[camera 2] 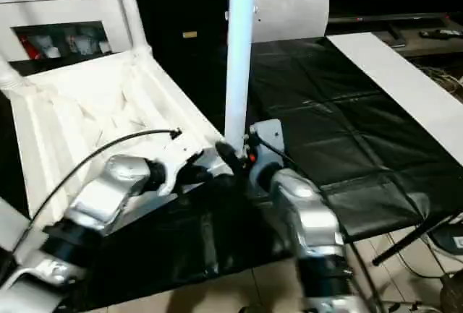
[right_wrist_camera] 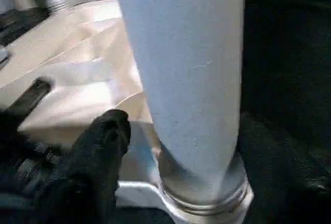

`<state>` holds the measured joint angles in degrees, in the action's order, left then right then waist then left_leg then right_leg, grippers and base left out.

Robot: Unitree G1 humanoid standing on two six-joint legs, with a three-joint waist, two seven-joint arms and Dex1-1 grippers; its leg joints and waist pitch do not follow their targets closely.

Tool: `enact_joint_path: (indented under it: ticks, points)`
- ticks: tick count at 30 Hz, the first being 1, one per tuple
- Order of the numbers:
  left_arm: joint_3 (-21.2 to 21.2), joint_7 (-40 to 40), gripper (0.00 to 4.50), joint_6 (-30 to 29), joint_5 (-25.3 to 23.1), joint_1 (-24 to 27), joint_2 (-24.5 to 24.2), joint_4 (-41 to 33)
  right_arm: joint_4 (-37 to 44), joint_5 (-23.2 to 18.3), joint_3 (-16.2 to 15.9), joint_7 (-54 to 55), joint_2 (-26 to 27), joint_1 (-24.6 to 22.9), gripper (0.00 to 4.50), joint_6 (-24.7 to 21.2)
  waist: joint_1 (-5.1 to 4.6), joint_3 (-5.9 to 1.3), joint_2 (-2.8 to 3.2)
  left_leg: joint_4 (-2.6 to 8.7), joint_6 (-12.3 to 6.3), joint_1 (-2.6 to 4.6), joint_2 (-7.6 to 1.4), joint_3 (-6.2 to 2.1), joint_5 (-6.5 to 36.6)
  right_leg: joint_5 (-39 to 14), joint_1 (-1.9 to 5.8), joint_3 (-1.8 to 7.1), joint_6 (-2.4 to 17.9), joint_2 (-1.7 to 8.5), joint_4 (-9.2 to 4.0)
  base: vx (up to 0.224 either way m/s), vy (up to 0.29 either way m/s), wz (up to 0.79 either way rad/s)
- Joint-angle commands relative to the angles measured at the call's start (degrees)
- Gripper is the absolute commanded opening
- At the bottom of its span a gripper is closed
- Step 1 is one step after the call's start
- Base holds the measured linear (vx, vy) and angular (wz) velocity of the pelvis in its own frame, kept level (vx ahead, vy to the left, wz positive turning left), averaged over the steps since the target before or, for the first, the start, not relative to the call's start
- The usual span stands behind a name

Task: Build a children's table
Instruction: Rotate leg to tighten

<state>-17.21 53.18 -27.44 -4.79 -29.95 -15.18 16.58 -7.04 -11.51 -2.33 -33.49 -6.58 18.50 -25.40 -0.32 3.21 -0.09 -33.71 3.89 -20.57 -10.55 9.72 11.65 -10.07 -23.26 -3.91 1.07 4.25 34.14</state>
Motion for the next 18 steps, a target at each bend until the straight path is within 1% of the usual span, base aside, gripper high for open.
enact_joint_path:
  ticks: [1, 2, 3, 4, 5, 6, 7, 8, 9, 10, 11, 12, 13, 15, 16, 17, 18]
  points:
    - [-2.2, 4.9, 0.0, 3.6, 2.3, -0.4, 0.0, -2.0, 1.5, -1.6, -2.0, -4.8, -1.2, 0.2, 3.78, 0.9, 0.41, -3.58, 0.24, 3.63, -3.94, 0.09, -2.27, -0.41, 8.4, -11.4, 3.38, 2.82, 13.0, 3.55, -4.11, 0.0, 0.0, 0.0]
    - [-2.6, 7.9, 0.0, 4.6, 2.5, 0.0, -2.1, -1.8, 1.6, -1.9, -2.4, -9.3, -4.2, 0.2, 3.96, 1.8, 0.86, -3.61, 0.19, 3.58, -3.83, 0.32, -2.36, -0.35, 8.7, -11.7, 3.31, 2.92, 13.0, 3.66, -4.07, 0.0, 0.0, 0.0]
    - [-3.1, 9.8, 0.0, 7.0, 2.5, 0.2, -3.4, -1.5, 1.5, -1.8, -2.7, -11.6, -5.8, 0.2, 3.98, 2.3, 1.15, -3.59, 0.35, 3.68, -3.78, 0.34, -2.42, -0.44, 8.9, -11.6, 3.25, 2.83, 12.9, 3.54, -4.0, 0.0, 0.0, 0.0]
    - [-3.1, 9.8, 0.0, 7.0, 2.5, 0.2, -3.4, -1.5, 1.5, -1.8, -2.7, -11.6, -5.8, 0.2, 3.98, 2.3, 1.09, -3.52, 0.21, 3.76, -3.77, 0.28, -2.48, -0.37, 9.1, -11.6, 3.32, 2.87, 12.8, 3.5, -4.01, 0.0, 0.0, 0.0]
    - [-3.4, 11.0, 0.0, 8.7, 2.5, 0.3, -4.1, -1.3, 1.4, -1.7, -2.9, -12.9, -6.7, 0.2, 4.14, 2.7, 1.34, -3.54, 0.33, 3.71, -3.62, 0.41, -2.48, -0.36, 9.1, -11.6, 3.22, 2.87, 12.8, 3.59, -4.0, 0.0, 0.0, 0.0]
    - [-3.7, 13.3, 0.0, 10.4, 2.9, 0.6, -5.3, -1.1, 1.3, -1.6, -3.4, -15.8, -8.5, 0.3, 4.3, 3.8, 1.59, -3.64, 0.14, 3.69, -3.51, 0.49, -2.54, -0.36, 9.2, -11.6, 3.2, 2.89, 12.8, 3.63, -3.89, 0.0, 0.0, 0.0]
    - [-4.2, 16.6, 0.0, 13.5, 3.4, 0.8, -7.0, -0.6, 0.7, -1.3, -4.0, -19.3, -10.9, 0.6, 4.39, 5.2, 2.06, -3.66, 0.27, 3.66, -3.48, 0.58, -2.52, -0.33, 9.0, -11.5, 3.12, 2.88, 12.7, 3.67, -3.89, 0.0, 0.0, 0.0]
    - [-4.7, 18.1, 0.0, 14.8, 3.3, 0.8, -7.9, -0.3, 0.6, -1.6, -4.5, -21.4, -12.1, 0.7, 4.39, 5.8, 2.2, -3.67, 0.2, 3.69, -3.43, 0.67, -2.59, -0.2, 8.7, -10.7, 3.09, 2.99, 12.8, 3.64, -3.73, 0.0, 0.0, 0.0]
    - [-5.4, 19.9, 0.0, 16.5, 3.2, 0.8, -9.0, 0.2, 0.4, -2.0, -5.2, -24.1, -13.6, 0.8, 4.39, 6.5, 2.46, -3.75, 0.17, 3.66, -3.6, 0.59, -2.55, -0.26, 8.5, -10.0, 3.22, 2.92, 12.9, 3.59, -3.6, 0.0, 0.0, 0.0]
    - [-6.4, 22.3, 0.0, 18.8, 2.9, 0.7, -10.5, 0.9, 0.5, -2.2, -6.5, -27.8, -15.6, 0.9, 4.39, 7.6, 2.55, -3.74, -0.03, 3.67, -3.74, 0.55, -2.54, -0.23, 8.4, -9.7, 3.27, 2.92, 12.9, 3.62, -3.55, 0.0, 0.0, 0.0]
    - [-6.6, 22.9, 0.0, 19.3, 2.9, 0.6, -10.8, 1.0, 0.6, -2.2, -6.9, -28.9, -16.2, 0.9, 4.39, 7.9, 2.78, -3.8, 0.08, 3.6, -3.99, 0.54, -2.58, -0.22, 7.9, -9.1, 3.35, 2.95, 13.0, 3.72, -3.38, 0.0, 0.0, 0.0]
    - [-7.3, 25.3, 0.0, 21.2, 3.0, 0.3, -12.1, 1.7, 0.5, -2.2, -8.3, -32.9, -18.3, 1.0, 4.39, 9.0, 2.88, -3.72, 0.09, 3.59, -4.18, 0.51, -2.56, -0.17, 8.1, -9.2, 3.24, 2.95, 13.1, 3.73, -3.43, 0.0, 0.0, 0.0]
    - [-7.4, 26.1, 0.0, 21.7, 3.2, 0.2, -12.4, 1.8, 0.3, -2.4, -8.6, -34.1, -18.8, 1.1, 4.39, 9.1, 3.06, -3.77, -0.03, 3.56, -4.32, 0.43, -2.52, -0.2, 7.9, -9.2, 3.45, 2.91, 13.1, 3.81, -3.4, 0.0, 0.0, 0.0]
    - [-7.5, 27.5, 0.0, 22.7, 3.6, -0.1, -12.8, 2.2, -0.1, -3.2, -9.0, -36.4, -19.5, 1.4, 4.39, 8.8, 3.21, -3.79, -0.14, 3.54, -4.3, 0.35, -2.6, -0.16, 7.3, -9.2, 3.46, 2.91, 13.4, 3.86, -3.3, 0.0, 0.0, 0.0]
    - [-7.8, 28.5, 0.0, 23.7, 3.5, -0.4, -13.1, 2.6, -0.5, -3.3, -9.3, -37.6, -19.9, 1.7, 4.39, 9.1, 3.39, -3.84, -0.15, 3.54, -4.25, 0.44, -2.69, -0.19, 7.2, -9.5, 3.41, 2.89, 13.5, 3.89, -3.23, 0.0, 0.0, 0.0]
    - [-8.1, 29.5, 0.0, 24.5, 3.5, -0.6, -13.4, 2.8, -0.9, -3.4, -9.7, -38.7, -20.2, 1.9, 4.24, 9.4, 3.43, -3.84, -0.29, 3.51, -4.19, 0.44, -2.7, -0.12, 7.2, -9.7, 3.36, 2.87, 13.7, 3.86, -3.24, 0.0, 0.0, 0.0]
    - [-8.6, 30.8, 0.0, 25.6, 3.4, -1.0, -13.8, 3.1, -1.5, -3.5, -10.2, -40.3, -20.5, 2.3, 4.13, 9.6, 3.52, -3.86, -0.17, 3.5, -4.1, 0.46, -2.73, -0.16, 7.1, -9.7, 3.37, 2.86, 13.8, 3.92, -3.17, 0.0, 0.0, 0.0]
